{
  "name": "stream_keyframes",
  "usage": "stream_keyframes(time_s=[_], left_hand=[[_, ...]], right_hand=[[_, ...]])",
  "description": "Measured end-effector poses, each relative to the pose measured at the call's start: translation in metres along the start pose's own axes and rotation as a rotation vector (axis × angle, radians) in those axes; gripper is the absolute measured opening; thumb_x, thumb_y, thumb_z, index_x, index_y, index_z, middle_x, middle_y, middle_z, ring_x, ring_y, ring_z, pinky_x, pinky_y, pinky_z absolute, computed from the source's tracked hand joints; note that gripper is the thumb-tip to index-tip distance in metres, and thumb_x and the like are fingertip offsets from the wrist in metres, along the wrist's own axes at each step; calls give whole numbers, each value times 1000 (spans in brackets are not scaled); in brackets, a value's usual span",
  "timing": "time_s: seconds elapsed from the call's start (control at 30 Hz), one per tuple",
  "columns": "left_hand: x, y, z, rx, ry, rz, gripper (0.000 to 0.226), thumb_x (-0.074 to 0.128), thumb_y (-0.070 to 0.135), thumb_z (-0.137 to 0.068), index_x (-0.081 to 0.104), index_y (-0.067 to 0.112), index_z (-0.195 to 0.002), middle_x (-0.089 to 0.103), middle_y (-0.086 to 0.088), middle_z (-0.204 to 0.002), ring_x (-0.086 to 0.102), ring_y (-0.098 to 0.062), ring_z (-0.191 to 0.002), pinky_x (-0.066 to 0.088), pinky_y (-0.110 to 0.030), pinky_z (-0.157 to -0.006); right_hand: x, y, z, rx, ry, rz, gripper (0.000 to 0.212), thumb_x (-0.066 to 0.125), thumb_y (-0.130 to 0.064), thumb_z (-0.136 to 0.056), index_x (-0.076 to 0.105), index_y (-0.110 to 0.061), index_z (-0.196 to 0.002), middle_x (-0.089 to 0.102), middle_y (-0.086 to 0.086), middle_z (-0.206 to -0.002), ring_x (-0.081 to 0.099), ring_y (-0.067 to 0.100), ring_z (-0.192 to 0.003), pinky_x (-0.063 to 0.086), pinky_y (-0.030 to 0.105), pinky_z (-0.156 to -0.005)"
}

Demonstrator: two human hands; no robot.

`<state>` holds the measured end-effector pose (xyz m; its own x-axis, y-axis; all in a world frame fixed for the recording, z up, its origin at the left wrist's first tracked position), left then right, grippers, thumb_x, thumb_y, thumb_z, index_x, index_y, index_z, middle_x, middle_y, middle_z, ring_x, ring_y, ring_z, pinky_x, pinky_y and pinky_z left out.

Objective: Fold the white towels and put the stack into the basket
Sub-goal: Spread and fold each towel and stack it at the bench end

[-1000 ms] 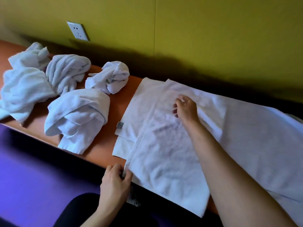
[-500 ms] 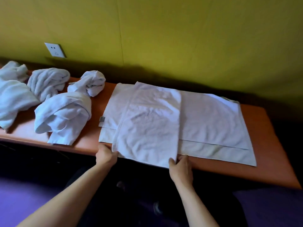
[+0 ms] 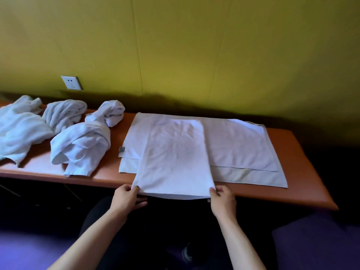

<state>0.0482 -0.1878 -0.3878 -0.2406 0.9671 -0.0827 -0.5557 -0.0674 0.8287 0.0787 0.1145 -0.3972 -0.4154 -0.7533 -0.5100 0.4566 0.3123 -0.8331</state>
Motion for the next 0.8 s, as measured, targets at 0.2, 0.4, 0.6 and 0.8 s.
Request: stream_keyframes(time_s=[0.2,0.4,0.6,0.8], left_hand=[[-13,-6,45,55,-11,117,9,52,0,-95,57,-5,-101,71,-24,-101,76,-34,-77,63,-41,-70],[-30,24,67,253,42,115,26,57,-5,-93,57,8,-115,70,-26,-95,74,-27,-67,63,-34,-61],[-29,58,50,414,-111,-52,33,74,-2,-85,71,18,-112,78,-6,-97,74,-15,-87,58,-27,-84],[-15,86,-21,661,66,-345,10,75,18,-88,74,28,-92,69,-6,-73,61,-8,-65,45,-13,-63]], right_hand=[[-25,1,26,-111,11,-105,22,63,-14,-86,61,-32,-98,67,4,-66,67,25,-64,51,37,-68],[-37,-18,35,-51,-68,-397,14,66,-2,-90,69,-13,-81,69,2,-67,65,12,-51,53,28,-57],[-39,-61,7,-170,-307,-632,36,77,2,-75,65,-11,-107,77,2,-95,71,9,-86,56,19,-80],[-18,-74,-65,-382,-21,-164,7,76,-17,-85,72,-23,-85,67,7,-70,60,13,-64,44,15,-61]])
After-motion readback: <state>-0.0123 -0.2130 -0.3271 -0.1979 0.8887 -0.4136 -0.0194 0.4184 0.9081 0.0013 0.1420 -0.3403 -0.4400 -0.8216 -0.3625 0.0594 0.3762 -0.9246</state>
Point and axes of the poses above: each hand's wrist, its own z-axis away from the middle knuckle, its own x-axis out of the palm, y = z × x, the point moved 3 cm from there along -z, towards the middle knuckle
